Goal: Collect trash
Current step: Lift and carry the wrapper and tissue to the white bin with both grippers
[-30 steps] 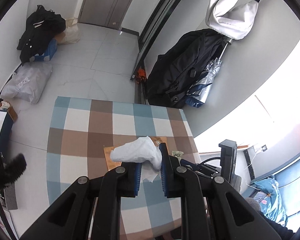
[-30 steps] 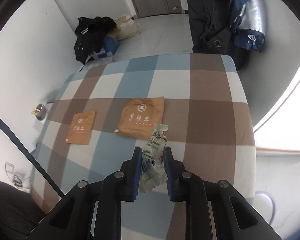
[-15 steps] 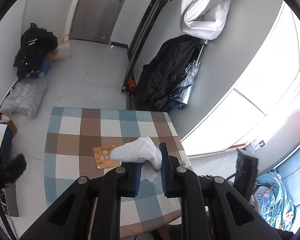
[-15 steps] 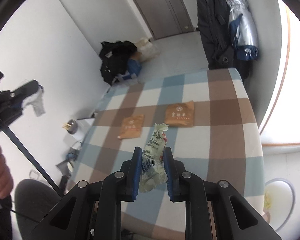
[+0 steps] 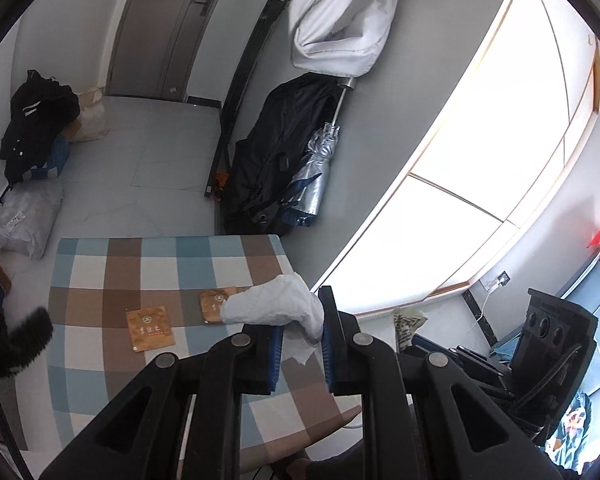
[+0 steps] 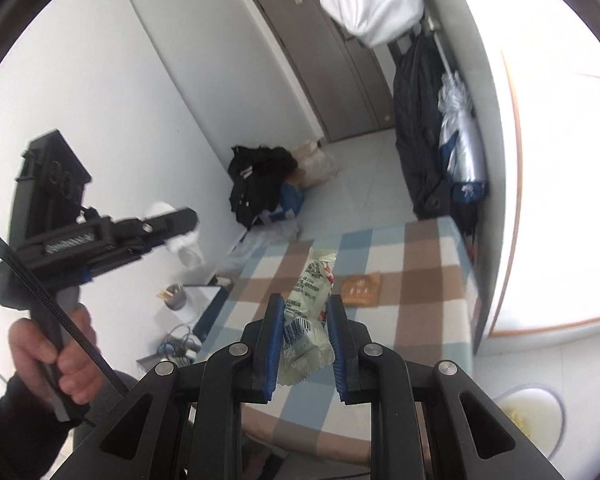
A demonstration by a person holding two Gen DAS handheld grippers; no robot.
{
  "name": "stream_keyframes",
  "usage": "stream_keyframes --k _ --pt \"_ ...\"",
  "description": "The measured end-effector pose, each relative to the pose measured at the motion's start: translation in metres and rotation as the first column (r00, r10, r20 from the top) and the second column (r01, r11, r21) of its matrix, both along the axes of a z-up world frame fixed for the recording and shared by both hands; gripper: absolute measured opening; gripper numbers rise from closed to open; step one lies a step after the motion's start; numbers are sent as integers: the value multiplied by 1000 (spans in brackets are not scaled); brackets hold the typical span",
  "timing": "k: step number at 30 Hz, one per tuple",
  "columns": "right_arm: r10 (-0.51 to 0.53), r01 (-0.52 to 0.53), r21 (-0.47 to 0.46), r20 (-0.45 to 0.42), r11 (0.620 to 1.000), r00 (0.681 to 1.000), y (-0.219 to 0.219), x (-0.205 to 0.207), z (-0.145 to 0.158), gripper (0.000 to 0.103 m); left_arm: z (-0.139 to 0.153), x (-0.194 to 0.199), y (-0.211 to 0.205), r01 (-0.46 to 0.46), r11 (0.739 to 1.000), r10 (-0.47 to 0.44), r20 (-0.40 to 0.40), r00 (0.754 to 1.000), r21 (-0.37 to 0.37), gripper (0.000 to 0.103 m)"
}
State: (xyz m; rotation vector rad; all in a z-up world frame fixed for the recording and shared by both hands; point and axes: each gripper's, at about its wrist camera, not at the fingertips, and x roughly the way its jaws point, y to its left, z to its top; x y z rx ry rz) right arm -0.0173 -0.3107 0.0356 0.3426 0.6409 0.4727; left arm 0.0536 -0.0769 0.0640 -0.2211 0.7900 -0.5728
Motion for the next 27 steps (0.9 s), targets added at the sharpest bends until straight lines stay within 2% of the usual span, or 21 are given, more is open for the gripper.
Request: stream_keyframes --k 7,13,17,22,24,27 --pt "-116 117 -18 57 993 992 -63 -28 26 21 3 2 -56 81 997 -81 20 996 5 12" --pt "-231 235 -66 56 970 971 -122 -50 23 21 -7 9 -114 190 981 -191 -17 981 -24 12" --pt "-299 301 -70 30 951 954 -153 -60 11 21 -18 10 -149 249 968 -249 -39 968 -24 12" --pt "-376 372 -78 -40 925 926 -190 -64 -19 21 -40 13 -186 324 946 -324 -96 941 -21 12" --pt "-398 392 -77 -71 917 915 -202 -64 -35 21 -57 17 -203 370 929 -369 -156 916 -25 12" --pt "-427 419 -87 -131 904 895 -216 -61 -64 21 -85 18 -228 403 915 -388 -231 892 20 12"
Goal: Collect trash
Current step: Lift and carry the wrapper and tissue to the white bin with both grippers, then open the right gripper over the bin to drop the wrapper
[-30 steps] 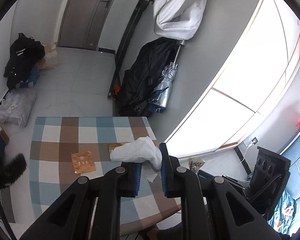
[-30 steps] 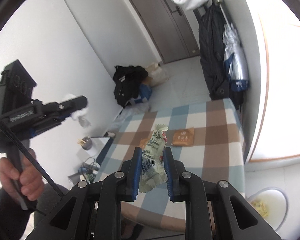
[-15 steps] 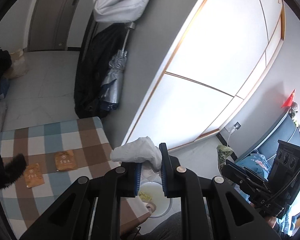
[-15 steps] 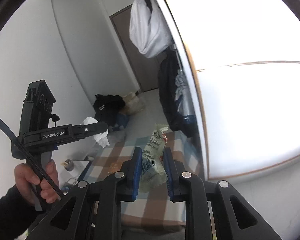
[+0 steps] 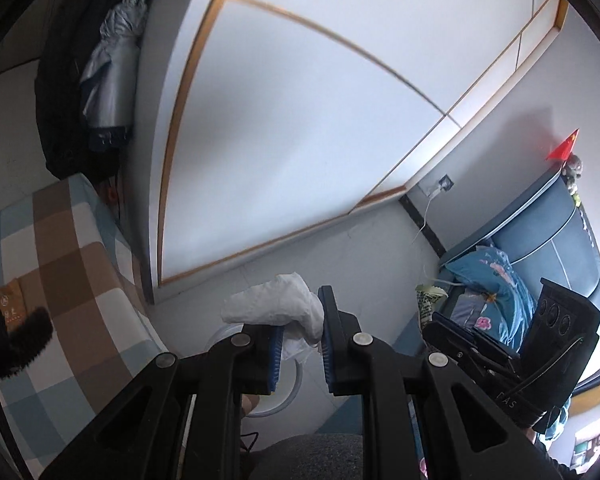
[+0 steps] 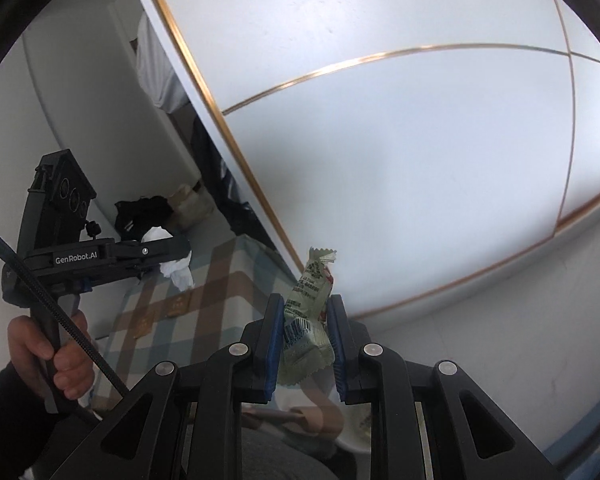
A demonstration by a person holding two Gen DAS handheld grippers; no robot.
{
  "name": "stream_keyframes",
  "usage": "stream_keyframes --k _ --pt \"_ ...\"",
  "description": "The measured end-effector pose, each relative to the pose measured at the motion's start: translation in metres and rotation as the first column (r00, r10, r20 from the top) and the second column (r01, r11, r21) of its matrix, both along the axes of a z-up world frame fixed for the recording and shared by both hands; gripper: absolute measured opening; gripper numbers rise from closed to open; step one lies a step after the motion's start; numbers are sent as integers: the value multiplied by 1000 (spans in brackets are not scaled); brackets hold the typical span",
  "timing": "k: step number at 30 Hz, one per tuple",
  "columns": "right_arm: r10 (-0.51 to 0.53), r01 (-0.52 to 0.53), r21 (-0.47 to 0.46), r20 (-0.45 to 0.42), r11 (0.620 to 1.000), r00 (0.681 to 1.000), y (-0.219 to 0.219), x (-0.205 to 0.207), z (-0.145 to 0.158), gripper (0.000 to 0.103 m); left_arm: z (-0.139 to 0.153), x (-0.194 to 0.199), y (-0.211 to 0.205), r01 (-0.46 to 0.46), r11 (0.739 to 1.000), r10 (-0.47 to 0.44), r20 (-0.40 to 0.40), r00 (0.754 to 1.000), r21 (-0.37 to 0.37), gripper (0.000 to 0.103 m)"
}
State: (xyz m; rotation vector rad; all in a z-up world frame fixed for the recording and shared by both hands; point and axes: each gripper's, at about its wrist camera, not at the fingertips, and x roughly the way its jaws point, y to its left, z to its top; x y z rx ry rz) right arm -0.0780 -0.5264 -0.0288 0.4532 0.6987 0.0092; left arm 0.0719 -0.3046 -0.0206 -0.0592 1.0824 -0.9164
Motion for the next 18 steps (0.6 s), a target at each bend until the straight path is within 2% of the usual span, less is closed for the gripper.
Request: stream_keyframes --k 3,8,12,15,18 --pt "-25 27 37 -61 999 998 -12 3 -31 21 -35 4 -23 68 997 -62 -115 991 43 12" --pt "-53 68 88 -155 994 987 -23 11 -83 21 -83 11 -51 154 979 -117 -243 963 135 12" --pt "-58 94 145 -232 985 971 -30 12 -124 21 -117 16 -69 193 955 -117 -312 943 224 12" --pt "-51 106 173 -298 979 953 -28 10 -155 21 -142 24 -76 218 942 -104 -395 913 255 12" --pt "-38 119 209 -355 971 934 -30 11 -183 21 -156 23 -87 242 926 -100 -428 898 291 12"
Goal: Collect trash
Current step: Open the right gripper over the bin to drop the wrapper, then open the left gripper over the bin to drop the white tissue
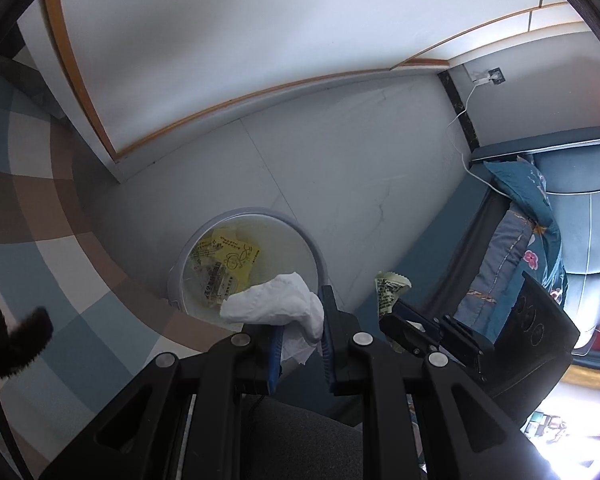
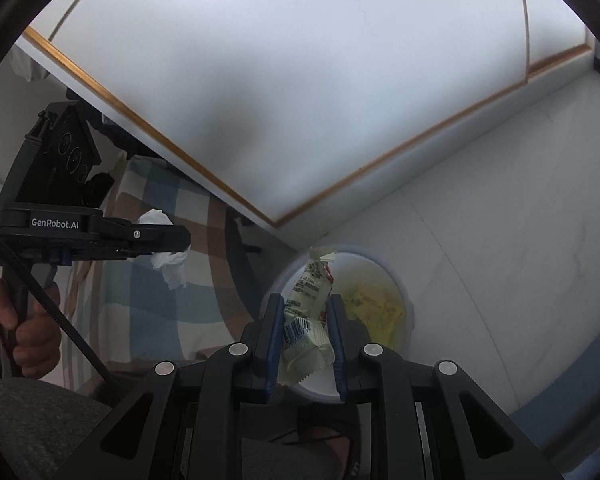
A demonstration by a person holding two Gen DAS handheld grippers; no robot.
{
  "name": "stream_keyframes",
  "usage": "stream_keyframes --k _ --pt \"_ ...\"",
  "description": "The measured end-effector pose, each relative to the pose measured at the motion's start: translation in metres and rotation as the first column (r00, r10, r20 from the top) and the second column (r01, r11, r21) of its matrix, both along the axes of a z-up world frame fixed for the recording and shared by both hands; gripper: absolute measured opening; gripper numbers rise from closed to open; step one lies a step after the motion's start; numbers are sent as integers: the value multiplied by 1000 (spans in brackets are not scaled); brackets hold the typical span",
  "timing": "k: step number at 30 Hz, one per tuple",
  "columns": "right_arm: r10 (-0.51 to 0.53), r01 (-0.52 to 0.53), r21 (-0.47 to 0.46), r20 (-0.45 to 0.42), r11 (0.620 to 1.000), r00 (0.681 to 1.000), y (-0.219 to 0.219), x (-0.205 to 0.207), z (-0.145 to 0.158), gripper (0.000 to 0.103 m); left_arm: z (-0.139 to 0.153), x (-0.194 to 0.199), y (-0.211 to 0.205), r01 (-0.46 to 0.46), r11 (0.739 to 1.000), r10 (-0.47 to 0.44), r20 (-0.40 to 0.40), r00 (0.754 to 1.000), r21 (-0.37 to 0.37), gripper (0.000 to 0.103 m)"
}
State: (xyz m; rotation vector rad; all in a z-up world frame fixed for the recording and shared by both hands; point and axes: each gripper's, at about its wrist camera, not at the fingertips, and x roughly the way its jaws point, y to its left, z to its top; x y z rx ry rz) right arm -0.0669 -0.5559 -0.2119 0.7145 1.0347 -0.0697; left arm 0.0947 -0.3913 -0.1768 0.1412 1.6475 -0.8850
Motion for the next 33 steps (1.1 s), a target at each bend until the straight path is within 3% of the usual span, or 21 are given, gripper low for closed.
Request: stream_keyframes --k 14,19,27,31,33 --pt "54 -43 69 -165 997 985 21 33 -69 23 -27 0 -25 42 997 -39 -53 998 66 12" --pt "37 -27 53 -201 998 979 17 27 -80 43 -38 5 -30 26 996 -19 -85 996 85 12" --pt "14 -3 52 -200 999 980 12 15 -78 46 -47 -3 -38 67 993 -59 -85 995 100 12" --pt "-87 91 19 -159 996 984 2 13 -71 65 -53 -8 -42 89 988 -80 -75 994 129 14" --pt "-120 123 8 -150 992 981 -7 9 -66 65 -56 -9 -42 97 985 -86 -79 993 140 16"
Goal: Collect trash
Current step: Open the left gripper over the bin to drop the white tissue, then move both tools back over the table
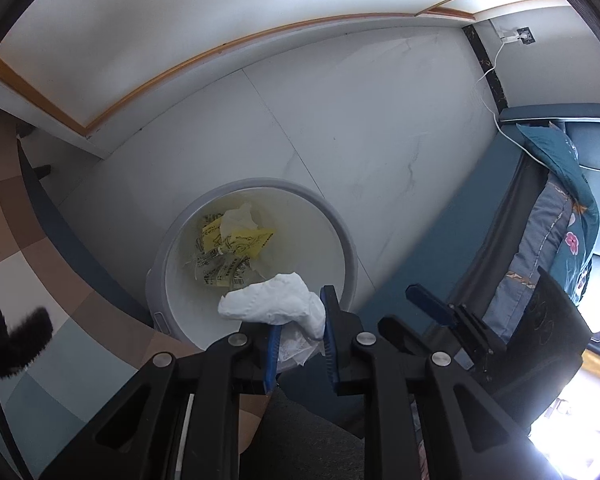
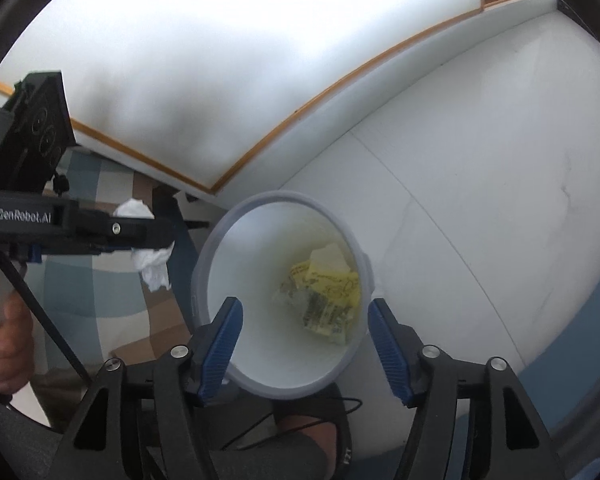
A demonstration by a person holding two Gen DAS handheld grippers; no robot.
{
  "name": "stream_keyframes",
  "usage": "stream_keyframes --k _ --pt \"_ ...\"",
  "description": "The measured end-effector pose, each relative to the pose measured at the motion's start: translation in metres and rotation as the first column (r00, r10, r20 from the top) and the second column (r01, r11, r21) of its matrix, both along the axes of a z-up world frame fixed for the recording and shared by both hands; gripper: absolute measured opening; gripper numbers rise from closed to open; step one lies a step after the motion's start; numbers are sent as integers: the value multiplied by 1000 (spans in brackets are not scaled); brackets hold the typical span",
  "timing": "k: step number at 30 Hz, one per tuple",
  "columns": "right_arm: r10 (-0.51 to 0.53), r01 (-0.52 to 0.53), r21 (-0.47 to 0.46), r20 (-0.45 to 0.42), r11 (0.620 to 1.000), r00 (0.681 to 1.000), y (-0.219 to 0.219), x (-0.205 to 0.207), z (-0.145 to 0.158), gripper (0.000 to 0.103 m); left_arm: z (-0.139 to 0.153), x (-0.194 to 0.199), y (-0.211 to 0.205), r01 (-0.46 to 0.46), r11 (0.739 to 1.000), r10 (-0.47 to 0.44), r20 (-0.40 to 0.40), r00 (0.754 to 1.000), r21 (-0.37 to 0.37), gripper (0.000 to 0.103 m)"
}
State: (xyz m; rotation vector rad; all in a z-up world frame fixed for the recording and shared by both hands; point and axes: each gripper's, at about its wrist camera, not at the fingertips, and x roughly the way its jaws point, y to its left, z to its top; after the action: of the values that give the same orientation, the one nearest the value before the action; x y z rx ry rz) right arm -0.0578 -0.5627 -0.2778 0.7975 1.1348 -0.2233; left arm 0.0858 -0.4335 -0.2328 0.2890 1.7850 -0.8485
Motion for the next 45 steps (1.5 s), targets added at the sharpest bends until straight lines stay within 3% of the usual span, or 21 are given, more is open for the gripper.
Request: stream_keyframes --k 2,13,17,25,28,33,40,45 --pt "-16 16 2 2 1000 1000 -6 -1 2 65 -2 0 0 5 1000 -5 10 1000 20 21" --pt "-54 54 15 9 998 998 -15 -10 6 66 -5 -1 9 17 997 -21 52 998 78 77" --pt "-53 53 19 6 998 999 -14 -14 6 66 1 -4 14 21 996 -31 112 993 90 78" --pt "-19 18 5 43 1000 999 -6 -18 28 74 41 1 35 -58 998 56 269 962 -1 78" --pt "-13 13 -3 79 1000 997 -4 -20 43 77 63 3 47 -99 994 106 340 934 -38 78" --pt "1 3 -30 138 1000 990 1 -23 74 81 109 -4 66 -132 985 171 474 864 -115 82" --pt "22 4 -111 228 994 973 10 -24 129 85 159 -11 107 -192 961 273 564 779 -200 85" --pt "57 -6 -172 290 985 955 24 -18 172 88 190 -9 161 -282 921 389 616 684 -269 87"
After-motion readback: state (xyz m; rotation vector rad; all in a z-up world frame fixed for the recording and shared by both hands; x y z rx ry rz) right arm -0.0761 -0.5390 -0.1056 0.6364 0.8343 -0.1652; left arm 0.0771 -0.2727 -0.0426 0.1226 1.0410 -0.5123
